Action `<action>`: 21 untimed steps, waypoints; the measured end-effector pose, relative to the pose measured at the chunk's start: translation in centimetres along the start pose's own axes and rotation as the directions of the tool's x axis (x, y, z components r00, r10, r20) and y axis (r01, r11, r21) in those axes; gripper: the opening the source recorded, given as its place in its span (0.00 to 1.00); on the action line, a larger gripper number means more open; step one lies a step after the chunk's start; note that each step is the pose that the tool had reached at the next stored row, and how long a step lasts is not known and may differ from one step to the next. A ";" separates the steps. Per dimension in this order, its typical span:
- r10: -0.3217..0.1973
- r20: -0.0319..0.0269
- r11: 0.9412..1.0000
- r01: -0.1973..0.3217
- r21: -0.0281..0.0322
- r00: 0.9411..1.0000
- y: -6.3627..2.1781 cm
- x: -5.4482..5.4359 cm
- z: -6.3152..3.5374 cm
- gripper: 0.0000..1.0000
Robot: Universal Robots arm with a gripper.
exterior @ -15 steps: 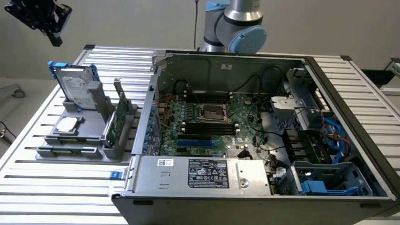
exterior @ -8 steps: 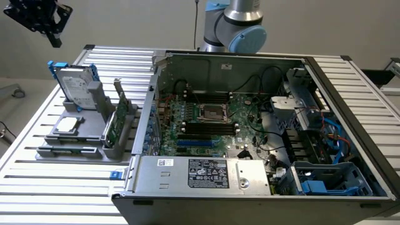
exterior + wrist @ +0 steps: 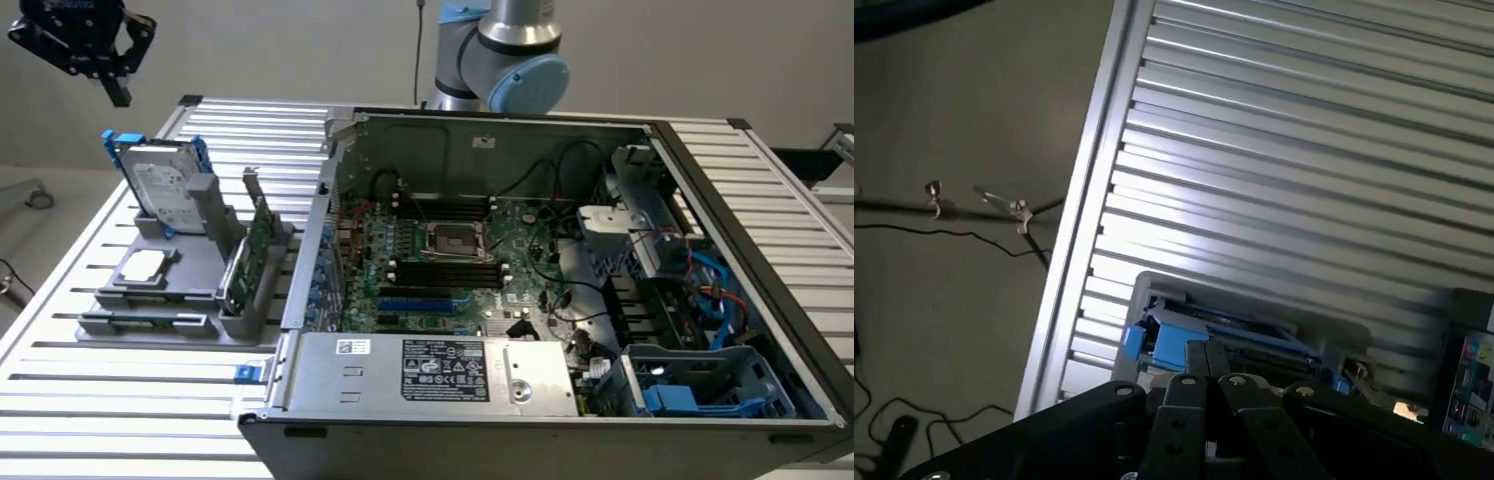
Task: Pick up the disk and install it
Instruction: 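Pick up the disk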
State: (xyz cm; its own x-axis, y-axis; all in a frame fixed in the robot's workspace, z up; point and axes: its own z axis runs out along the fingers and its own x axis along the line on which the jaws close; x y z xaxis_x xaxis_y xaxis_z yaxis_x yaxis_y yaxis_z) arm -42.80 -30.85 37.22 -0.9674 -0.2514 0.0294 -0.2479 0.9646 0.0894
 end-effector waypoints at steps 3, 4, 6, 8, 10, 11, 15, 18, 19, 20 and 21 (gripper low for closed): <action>-0.054 -0.005 0.999 0.054 0.001 0.999 -0.02 0.0 0.22 0.11; -0.071 -0.006 0.997 0.071 0.002 0.997 -0.02 0.0 0.28 0.11; -0.107 -0.010 0.994 0.107 0.003 0.994 -0.03 0.0 0.35 0.11; -0.144 -0.013 0.990 0.144 0.003 0.989 -0.03 0.0 0.40 0.11; -0.180 -0.016 0.984 0.180 0.004 0.984 -0.03 0.0 0.41 0.11; -0.197 -0.018 0.980 0.197 0.004 0.980 -0.04 0.0 0.42 0.11; -0.268 -0.020 0.963 0.268 0.010 0.963 -0.04 0.0 0.43 0.11; -0.320 -0.021 0.947 0.320 0.016 0.947 -0.04 0.0 0.44 0.11; -0.337 -0.021 0.941 0.337 0.018 0.941 -0.04 0.0 0.45 0.11; -0.355 -0.022 0.934 0.355 0.020 0.935 -0.04 0.0 0.45 0.11; -0.372 -0.022 0.928 0.372 0.022 0.928 -0.04 0.0 0.46 0.11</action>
State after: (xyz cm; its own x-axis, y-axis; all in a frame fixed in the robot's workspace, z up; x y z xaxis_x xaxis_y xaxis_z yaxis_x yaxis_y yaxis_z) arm -42.80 -30.85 36.76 -0.8046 -0.5937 0.0156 -0.5913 0.8032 0.0720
